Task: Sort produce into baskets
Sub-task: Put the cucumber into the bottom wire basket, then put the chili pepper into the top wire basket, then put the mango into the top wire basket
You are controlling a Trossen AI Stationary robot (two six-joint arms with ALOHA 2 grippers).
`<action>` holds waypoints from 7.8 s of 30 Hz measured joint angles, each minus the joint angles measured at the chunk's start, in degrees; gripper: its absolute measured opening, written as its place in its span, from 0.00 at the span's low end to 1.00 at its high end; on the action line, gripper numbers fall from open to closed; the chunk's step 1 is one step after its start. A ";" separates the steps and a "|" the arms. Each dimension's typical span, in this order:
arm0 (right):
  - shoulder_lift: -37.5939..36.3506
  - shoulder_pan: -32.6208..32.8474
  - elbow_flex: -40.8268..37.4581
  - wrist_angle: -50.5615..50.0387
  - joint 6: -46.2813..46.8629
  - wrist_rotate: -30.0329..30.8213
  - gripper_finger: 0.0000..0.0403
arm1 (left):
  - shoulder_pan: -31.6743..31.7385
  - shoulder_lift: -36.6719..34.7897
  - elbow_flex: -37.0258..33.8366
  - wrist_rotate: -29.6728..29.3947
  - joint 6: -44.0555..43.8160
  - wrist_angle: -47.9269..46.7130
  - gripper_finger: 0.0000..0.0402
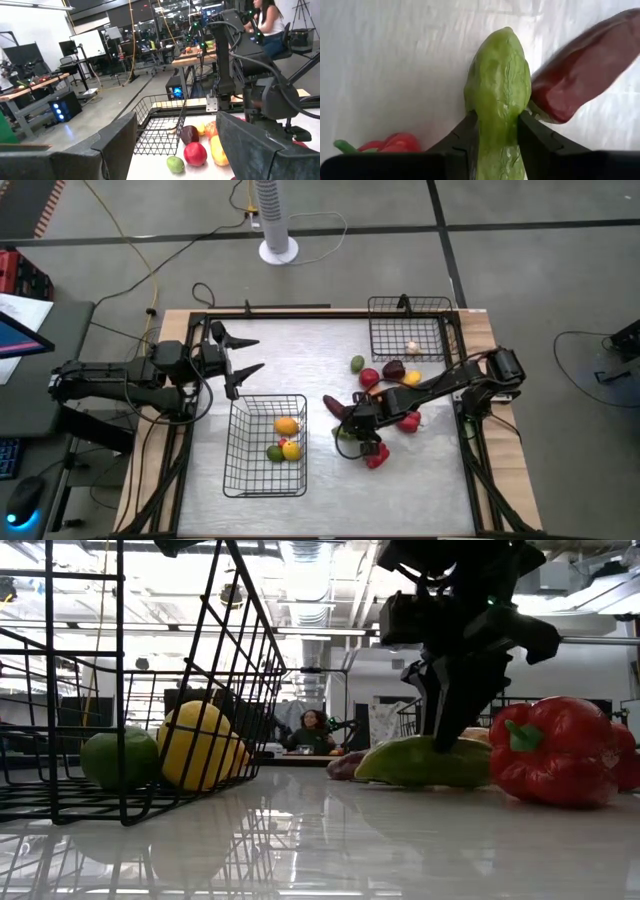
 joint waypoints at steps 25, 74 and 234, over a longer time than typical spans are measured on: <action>4.15 1.92 22.66 21.19 -20.80 6.10 0.39 | 0.02 0.00 0.00 0.02 -0.07 -0.26 0.64; 4.06 -8.53 -6.74 25.14 3.91 2.78 0.77 | 0.00 -0.01 0.00 -1.47 -0.22 -1.33 0.64; -17.33 -24.46 0.65 -30.65 5.60 40.58 0.82 | -0.04 0.04 0.01 -4.48 -0.98 -2.67 0.64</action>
